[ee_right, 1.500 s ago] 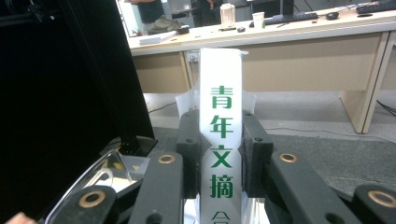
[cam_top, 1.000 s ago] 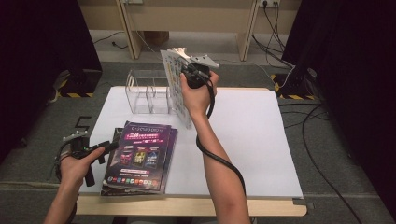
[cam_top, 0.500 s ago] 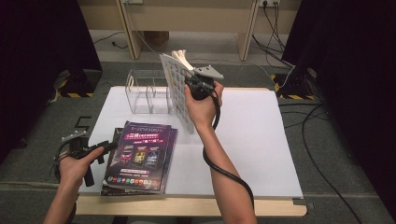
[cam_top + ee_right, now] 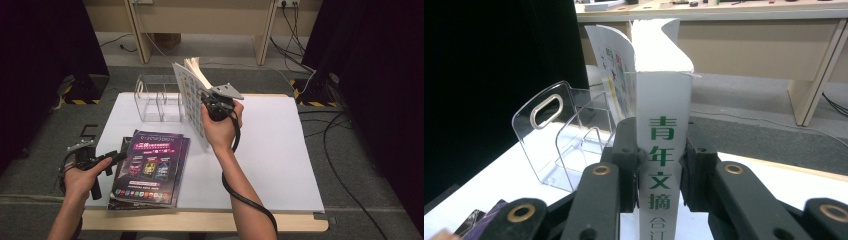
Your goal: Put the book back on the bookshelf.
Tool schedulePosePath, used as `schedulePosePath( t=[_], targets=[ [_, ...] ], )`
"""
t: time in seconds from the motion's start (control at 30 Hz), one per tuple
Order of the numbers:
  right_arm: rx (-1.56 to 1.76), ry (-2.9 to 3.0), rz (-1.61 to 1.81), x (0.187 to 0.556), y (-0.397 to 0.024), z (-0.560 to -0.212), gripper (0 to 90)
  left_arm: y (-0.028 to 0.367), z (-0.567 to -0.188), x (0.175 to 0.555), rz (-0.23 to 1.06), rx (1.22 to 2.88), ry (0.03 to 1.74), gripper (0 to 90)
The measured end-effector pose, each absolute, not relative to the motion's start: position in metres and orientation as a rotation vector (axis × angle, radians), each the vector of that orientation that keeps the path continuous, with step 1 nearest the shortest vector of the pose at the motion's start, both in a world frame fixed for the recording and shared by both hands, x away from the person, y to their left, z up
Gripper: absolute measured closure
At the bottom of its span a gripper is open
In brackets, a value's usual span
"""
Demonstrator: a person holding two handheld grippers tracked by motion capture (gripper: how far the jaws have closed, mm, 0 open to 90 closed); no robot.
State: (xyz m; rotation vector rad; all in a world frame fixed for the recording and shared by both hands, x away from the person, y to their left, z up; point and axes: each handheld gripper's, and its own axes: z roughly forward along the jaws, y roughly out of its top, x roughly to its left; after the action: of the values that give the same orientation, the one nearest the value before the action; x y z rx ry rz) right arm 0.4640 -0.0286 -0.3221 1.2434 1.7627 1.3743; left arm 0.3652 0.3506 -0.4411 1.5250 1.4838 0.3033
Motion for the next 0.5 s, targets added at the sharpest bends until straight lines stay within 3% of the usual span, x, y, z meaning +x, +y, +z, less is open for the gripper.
schedulePosePath(
  t=[0.5],
  targets=[
    [1.252,1.742,1.365,0.444,-0.045,-0.340,72.4,0.349,-0.440,0.365,0.300,1.530,1.479,48.0]
  ],
)
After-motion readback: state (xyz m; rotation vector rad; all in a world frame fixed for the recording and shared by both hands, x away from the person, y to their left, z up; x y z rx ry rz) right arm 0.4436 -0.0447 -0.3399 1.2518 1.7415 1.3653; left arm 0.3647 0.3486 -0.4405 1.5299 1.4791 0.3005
